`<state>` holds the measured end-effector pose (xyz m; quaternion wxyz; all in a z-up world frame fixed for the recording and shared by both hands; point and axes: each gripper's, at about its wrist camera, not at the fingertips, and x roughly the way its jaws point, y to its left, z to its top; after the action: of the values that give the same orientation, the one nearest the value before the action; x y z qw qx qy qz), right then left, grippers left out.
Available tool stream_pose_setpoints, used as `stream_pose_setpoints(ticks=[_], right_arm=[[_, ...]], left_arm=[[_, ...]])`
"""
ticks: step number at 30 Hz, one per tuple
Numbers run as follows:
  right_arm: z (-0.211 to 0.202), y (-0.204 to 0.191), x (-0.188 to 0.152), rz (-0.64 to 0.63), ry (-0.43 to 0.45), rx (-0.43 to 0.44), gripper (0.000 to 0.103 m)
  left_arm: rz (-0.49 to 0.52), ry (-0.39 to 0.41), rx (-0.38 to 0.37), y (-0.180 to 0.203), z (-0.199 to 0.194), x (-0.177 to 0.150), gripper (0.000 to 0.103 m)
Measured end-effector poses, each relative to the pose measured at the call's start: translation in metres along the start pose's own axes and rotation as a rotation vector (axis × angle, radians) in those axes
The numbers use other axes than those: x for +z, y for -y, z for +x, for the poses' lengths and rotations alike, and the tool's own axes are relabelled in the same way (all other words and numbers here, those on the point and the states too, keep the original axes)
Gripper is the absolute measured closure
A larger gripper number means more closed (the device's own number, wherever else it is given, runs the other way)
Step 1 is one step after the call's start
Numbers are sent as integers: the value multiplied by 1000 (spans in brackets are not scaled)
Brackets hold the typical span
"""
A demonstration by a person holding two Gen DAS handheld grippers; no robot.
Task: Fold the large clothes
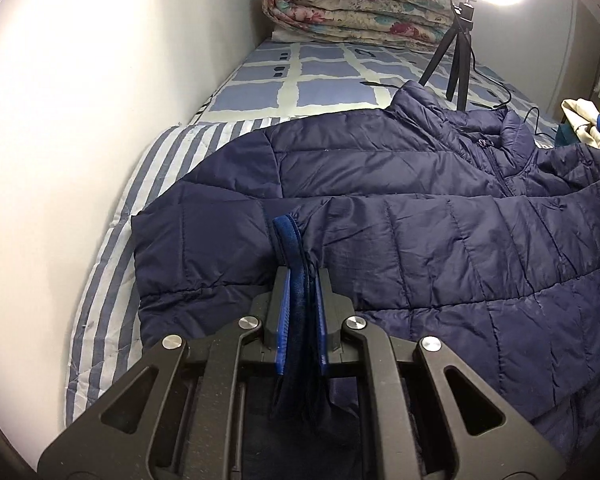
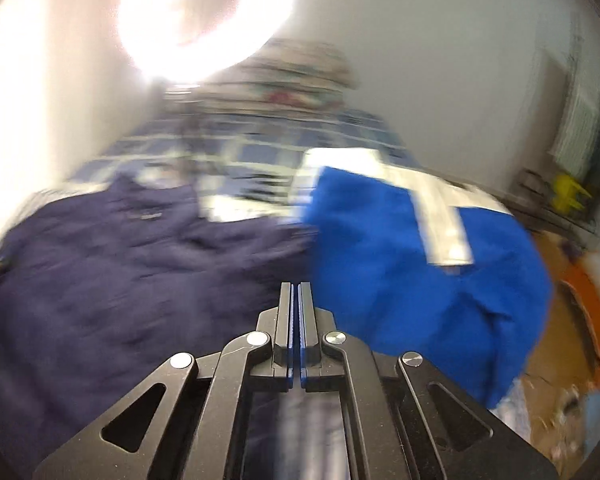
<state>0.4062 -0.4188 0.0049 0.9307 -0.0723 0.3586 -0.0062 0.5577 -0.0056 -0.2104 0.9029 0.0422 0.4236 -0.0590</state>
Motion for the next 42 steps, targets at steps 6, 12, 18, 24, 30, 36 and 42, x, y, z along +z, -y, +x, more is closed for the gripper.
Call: stream_pose_setpoints(ticks=[6,12,18,24,30,36,42], right_arm=[[34,-38,-18,-107,-137,132,102],[105,-4,-34,-62,-270,-108,103],[99,-10,-38,-67,-269,-112,103],[25,-4,-33,27,-179,27,101],[-78,3,-43,77,-71,127,97],[-171,11,-71,128,16,158,65],[-232,19,-119,157,-17,164,64]], left_arm=[[16,-4,15,10,4,-1,94],[-34,-19,15,-1,3,1,65],[-62,12,26,-17,-32,1,57],[-67,78,-7,-35,-120,-8,57],[-56,110,-84,-47,-220,-46,41],[-42,87,-144,-51,-286,-101,26],[-71,-19,-199,-61,-312,-168,24]])
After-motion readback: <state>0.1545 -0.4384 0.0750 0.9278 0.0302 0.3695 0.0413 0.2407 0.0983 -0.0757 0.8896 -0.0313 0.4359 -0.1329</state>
